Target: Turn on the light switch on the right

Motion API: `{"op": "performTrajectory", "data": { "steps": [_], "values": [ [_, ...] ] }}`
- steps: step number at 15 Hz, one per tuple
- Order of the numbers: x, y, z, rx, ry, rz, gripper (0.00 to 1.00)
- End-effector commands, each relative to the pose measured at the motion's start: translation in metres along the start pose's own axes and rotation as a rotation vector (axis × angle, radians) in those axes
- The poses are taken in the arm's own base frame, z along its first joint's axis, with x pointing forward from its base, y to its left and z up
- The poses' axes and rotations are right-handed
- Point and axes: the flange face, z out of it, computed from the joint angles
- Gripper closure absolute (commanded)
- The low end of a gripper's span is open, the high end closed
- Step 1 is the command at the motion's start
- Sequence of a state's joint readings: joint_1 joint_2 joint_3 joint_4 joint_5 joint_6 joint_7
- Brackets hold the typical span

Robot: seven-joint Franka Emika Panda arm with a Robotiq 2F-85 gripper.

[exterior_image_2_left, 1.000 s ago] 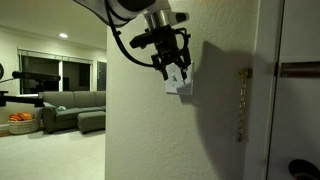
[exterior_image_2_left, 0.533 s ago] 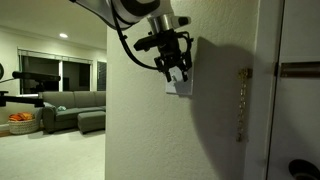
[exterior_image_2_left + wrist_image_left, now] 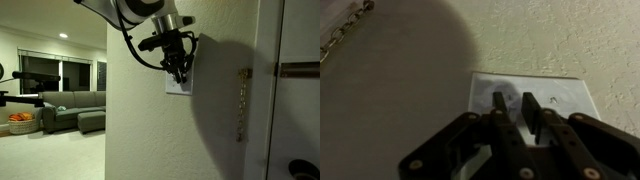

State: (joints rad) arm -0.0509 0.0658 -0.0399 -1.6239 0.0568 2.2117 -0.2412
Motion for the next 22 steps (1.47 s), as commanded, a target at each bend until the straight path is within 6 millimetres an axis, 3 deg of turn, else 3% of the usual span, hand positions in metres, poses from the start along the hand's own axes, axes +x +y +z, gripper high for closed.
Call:
{"op": "performTrajectory", "data": {
  "steps": [1,6,11,19,22],
  "values": [
    [0.002,0.008,-0.007,-0.005,0.007,0.0,0.95],
    [-0.006,0.001,-0.015,0.004,-0.013,0.005,0.93],
    [-0.015,0.004,-0.039,-0.003,-0.01,0.005,0.94],
    [-0.006,0.005,-0.062,-0.022,0.043,0.007,0.94],
    [0.001,0.005,-0.062,-0.017,0.054,0.005,0.94]
  ]
}}
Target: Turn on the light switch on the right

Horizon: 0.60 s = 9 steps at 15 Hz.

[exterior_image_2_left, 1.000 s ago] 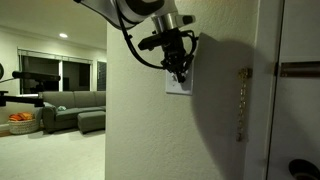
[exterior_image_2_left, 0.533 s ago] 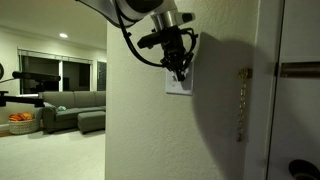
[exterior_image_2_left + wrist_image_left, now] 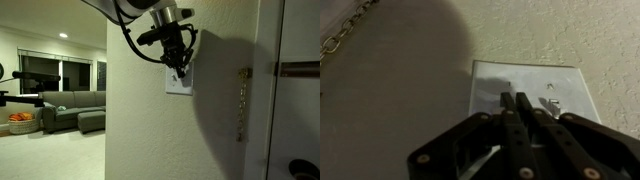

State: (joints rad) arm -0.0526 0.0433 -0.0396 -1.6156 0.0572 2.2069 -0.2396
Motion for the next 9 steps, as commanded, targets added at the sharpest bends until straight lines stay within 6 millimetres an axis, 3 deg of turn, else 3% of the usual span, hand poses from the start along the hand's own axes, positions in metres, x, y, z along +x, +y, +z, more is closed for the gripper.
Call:
{"op": "performTrajectory", "data": {
  "steps": [1,9],
  "values": [
    [0.003,0.003,-0.042,-0.007,0.034,-0.001,0.94],
    [0.019,0.0,-0.044,-0.01,0.055,-0.013,0.94]
  ]
}}
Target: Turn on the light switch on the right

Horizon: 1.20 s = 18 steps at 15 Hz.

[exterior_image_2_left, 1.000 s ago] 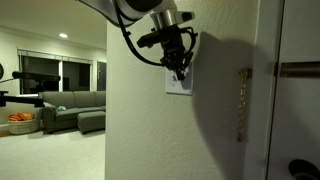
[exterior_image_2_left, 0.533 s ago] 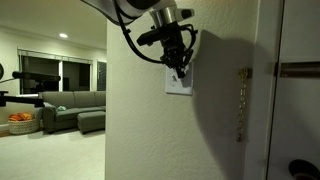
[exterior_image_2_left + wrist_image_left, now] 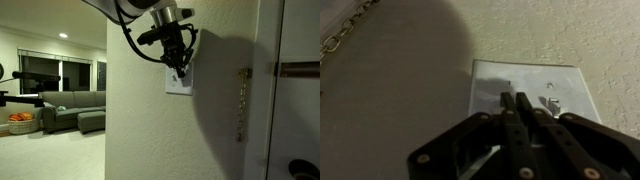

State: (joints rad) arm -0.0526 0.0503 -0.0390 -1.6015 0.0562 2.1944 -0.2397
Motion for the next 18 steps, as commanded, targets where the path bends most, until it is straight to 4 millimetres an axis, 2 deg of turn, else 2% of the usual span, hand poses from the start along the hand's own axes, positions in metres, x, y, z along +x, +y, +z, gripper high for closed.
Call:
{"op": "performTrajectory", "data": {
  "steps": [1,3,4,6,9,12,15,18],
  "values": [
    [0.017,-0.001,-0.043,-0.008,0.055,-0.011,0.94],
    [0.016,-0.001,-0.041,-0.007,0.04,-0.008,0.93],
    [0.012,0.0,-0.04,-0.01,0.027,-0.006,0.68],
    [0.009,0.002,-0.047,-0.009,0.018,0.002,0.62],
    [0.002,0.004,-0.064,-0.005,-0.001,0.01,0.42],
    [-0.013,0.003,-0.067,0.022,-0.063,0.019,0.23],
    [-0.026,0.0,-0.059,0.049,-0.144,0.032,0.05],
    [-0.042,-0.005,-0.043,0.067,-0.226,0.049,0.0]
  ]
}}
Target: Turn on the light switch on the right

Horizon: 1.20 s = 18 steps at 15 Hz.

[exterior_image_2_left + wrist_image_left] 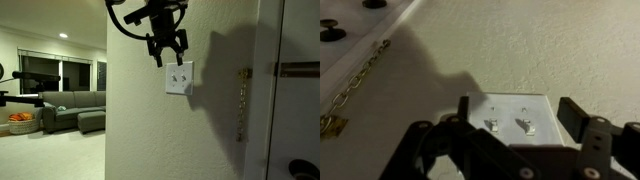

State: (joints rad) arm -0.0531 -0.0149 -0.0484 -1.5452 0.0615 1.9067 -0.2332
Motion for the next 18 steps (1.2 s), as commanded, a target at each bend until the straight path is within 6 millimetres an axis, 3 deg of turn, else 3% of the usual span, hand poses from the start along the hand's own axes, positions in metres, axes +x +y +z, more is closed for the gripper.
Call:
{"op": "performTrajectory", "data": {
  "steps": [1,7,12,18],
  "values": [
    [-0.027,-0.003,0.014,0.029,-0.088,0.045,0.0],
    [-0.062,-0.007,0.058,0.045,-0.184,0.114,0.0],
    [-0.103,-0.011,0.091,0.043,-0.258,0.185,0.0],
    [-0.134,-0.016,0.102,0.043,-0.314,0.246,0.0]
  ]
}}
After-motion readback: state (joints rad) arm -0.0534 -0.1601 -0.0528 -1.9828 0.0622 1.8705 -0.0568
